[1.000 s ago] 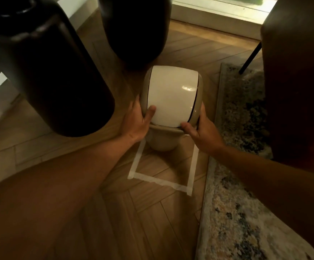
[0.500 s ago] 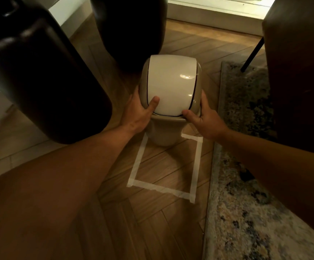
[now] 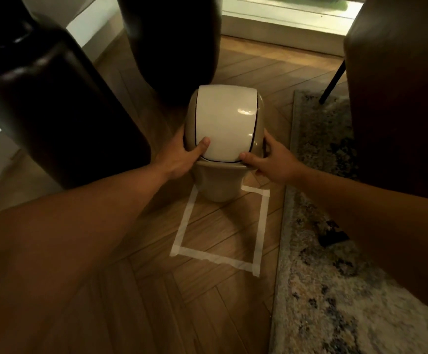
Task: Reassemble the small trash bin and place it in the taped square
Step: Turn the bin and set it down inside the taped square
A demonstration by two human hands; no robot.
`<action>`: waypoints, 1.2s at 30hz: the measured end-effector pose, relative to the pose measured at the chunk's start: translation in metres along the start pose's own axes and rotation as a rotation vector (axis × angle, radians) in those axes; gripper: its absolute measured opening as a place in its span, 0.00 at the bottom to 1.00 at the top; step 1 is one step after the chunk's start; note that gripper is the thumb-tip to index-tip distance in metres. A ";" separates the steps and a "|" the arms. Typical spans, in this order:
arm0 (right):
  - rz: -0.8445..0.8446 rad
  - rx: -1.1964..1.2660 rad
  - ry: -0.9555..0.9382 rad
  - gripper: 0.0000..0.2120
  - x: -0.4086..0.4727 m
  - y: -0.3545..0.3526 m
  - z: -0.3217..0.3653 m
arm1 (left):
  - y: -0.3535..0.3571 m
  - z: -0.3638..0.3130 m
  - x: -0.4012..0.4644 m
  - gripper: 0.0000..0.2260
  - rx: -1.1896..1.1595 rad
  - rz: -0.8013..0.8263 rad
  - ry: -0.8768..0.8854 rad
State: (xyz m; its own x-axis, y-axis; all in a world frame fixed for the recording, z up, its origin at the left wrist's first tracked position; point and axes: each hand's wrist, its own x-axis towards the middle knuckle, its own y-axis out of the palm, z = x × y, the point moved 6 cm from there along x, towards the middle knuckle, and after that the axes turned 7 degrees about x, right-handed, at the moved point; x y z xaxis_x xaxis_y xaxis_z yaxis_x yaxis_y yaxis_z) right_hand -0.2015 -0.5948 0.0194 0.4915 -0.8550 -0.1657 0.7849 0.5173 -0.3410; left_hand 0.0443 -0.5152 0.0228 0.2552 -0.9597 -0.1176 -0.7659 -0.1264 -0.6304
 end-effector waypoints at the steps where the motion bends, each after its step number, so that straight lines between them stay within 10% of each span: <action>1: 0.004 0.001 0.016 0.47 0.001 -0.001 -0.001 | 0.000 -0.001 0.001 0.41 -0.012 0.032 -0.008; 36: 0.063 -0.009 0.118 0.50 -0.100 0.002 -0.001 | 0.011 -0.008 -0.078 0.57 0.146 0.278 -0.080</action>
State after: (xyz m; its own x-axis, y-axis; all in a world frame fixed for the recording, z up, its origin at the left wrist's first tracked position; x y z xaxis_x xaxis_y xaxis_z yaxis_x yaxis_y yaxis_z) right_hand -0.2495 -0.5087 0.0341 0.4916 -0.8194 -0.2948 0.7500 0.5705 -0.3348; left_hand 0.0113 -0.4437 0.0307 0.0979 -0.9289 -0.3571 -0.7217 0.1808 -0.6682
